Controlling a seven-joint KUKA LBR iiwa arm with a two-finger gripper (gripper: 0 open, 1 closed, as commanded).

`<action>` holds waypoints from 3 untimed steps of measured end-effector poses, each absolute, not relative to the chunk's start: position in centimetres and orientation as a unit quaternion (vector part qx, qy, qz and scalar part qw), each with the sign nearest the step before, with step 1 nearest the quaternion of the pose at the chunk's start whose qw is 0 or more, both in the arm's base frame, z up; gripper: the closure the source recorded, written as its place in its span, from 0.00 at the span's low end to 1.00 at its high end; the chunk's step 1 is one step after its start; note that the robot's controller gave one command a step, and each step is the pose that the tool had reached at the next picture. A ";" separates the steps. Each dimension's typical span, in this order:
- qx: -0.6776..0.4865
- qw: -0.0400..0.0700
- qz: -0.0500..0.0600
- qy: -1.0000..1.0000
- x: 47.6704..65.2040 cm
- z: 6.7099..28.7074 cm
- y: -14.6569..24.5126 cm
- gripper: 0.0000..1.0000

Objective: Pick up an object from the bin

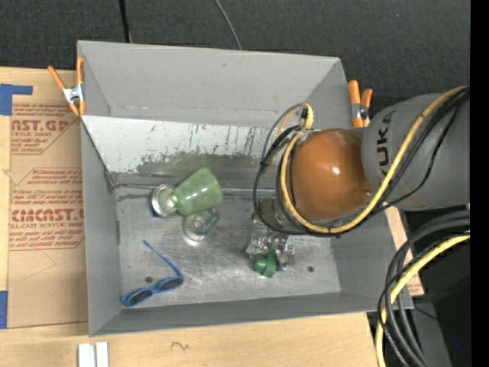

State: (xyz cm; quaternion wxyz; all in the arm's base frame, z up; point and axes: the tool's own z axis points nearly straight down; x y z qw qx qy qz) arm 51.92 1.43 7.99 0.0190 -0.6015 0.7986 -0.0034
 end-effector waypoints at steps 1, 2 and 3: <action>-0.602 0.019 -0.003 0.799 51.9 8.0 1.4 1.00; -0.602 0.019 -0.003 0.799 51.9 8.0 1.4 1.00; -0.607 0.010 -0.002 0.794 52.4 7.9 1.8 1.00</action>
Offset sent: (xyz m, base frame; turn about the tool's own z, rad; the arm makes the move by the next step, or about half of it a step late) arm 0.0000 0.0000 0.0000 0.0000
